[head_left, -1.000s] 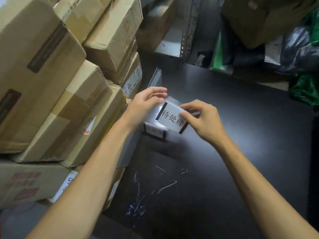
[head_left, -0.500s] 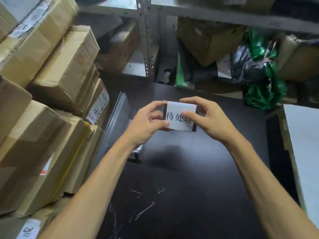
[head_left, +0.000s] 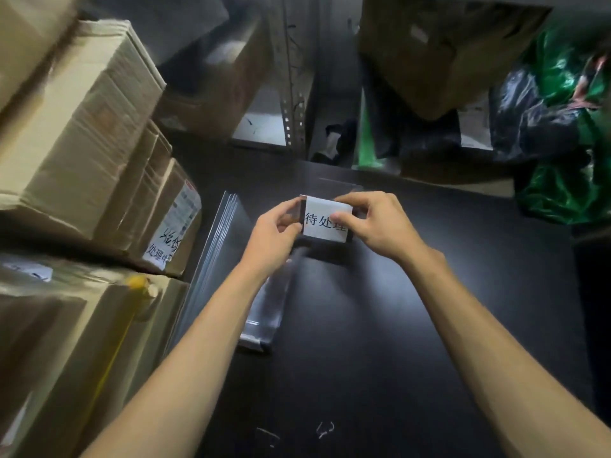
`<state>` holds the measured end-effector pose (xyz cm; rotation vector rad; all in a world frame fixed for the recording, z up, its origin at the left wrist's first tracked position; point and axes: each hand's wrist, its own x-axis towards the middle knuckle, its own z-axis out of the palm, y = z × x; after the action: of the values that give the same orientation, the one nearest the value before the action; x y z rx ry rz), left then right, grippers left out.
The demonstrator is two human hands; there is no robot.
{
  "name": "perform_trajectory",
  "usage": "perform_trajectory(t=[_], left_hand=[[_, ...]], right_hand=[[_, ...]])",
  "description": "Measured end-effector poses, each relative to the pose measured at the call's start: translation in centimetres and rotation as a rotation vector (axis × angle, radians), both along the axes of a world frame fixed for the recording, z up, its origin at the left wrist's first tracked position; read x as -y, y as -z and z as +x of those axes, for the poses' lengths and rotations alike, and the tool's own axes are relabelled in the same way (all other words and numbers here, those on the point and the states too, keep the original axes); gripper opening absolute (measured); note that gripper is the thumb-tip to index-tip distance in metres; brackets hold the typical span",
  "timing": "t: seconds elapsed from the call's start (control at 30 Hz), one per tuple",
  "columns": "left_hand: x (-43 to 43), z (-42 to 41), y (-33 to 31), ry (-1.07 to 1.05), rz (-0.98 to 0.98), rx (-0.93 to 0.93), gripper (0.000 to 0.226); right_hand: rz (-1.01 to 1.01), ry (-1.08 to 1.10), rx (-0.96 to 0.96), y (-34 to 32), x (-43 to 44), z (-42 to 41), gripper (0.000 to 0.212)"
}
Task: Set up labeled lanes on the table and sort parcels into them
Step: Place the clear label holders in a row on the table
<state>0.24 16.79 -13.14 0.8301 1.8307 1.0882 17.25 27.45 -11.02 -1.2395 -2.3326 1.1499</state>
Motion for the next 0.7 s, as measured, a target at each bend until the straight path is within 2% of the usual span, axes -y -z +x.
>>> perform_trajectory(t=[0.23,0.37,0.4,0.53,0.7], left_hand=[[-0.2,-1.5,3.3,-0.052,-0.124,0.077,0.067],[-0.1,-1.6,4.5,-0.011,-0.189,0.109,0.062],[-0.2,-1.5,4.4,-0.004,-0.189,0.102,0.059],[-0.6,-1.3,4.9,-0.028,-0.152,0.087,0.075],[-0.2,-1.5,6.3,-0.081,-0.121,0.057,0.073]], right_hand=[[0.025,-0.04,0.022,4.4,1.3,-3.0,0.024],[0.053,-0.036,0.012,5.5,1.6,-3.1,0.023],[0.065,-0.024,0.011,5.6,1.7,-3.1,0.023],[0.074,0.021,-0.009,5.9,1.6,-3.2,0.024],[0.101,-0.022,-0.023,6.8,1.2,-3.5,0.022]])
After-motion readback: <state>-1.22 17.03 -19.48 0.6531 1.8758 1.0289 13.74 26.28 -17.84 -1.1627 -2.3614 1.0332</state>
